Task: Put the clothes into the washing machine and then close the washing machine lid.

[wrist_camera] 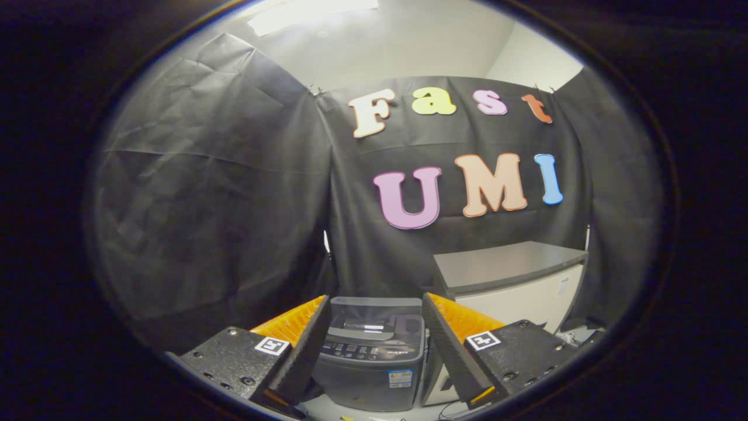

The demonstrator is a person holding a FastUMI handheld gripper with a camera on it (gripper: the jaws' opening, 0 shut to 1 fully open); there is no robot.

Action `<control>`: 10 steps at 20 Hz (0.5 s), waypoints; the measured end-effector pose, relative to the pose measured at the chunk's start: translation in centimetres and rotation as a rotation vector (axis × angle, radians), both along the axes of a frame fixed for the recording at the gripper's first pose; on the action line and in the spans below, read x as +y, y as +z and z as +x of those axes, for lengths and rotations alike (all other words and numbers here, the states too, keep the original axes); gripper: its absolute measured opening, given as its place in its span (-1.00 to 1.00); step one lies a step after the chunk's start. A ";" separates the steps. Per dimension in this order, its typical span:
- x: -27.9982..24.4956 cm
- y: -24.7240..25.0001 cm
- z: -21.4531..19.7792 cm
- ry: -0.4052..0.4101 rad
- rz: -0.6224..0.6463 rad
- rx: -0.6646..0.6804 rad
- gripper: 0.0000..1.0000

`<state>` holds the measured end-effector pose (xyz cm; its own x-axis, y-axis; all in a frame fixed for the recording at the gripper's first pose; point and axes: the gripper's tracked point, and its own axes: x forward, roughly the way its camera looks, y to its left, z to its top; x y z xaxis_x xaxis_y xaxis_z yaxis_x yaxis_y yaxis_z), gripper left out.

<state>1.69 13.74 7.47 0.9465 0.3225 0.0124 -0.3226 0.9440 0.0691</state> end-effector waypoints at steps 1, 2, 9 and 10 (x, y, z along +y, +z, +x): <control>-0.8 0.1 -0.4 -0.009 -0.002 -0.009 0.89; -1.7 0.1 -0.7 -0.023 0.000 -0.021 0.89; -3.9 -2.7 -3.5 -0.075 0.024 -0.053 0.89; -3.7 -3.4 -3.5 -0.070 0.026 -0.040 0.89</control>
<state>-1.83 10.03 4.06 0.9654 0.2543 0.0585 -0.2585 0.9625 0.0827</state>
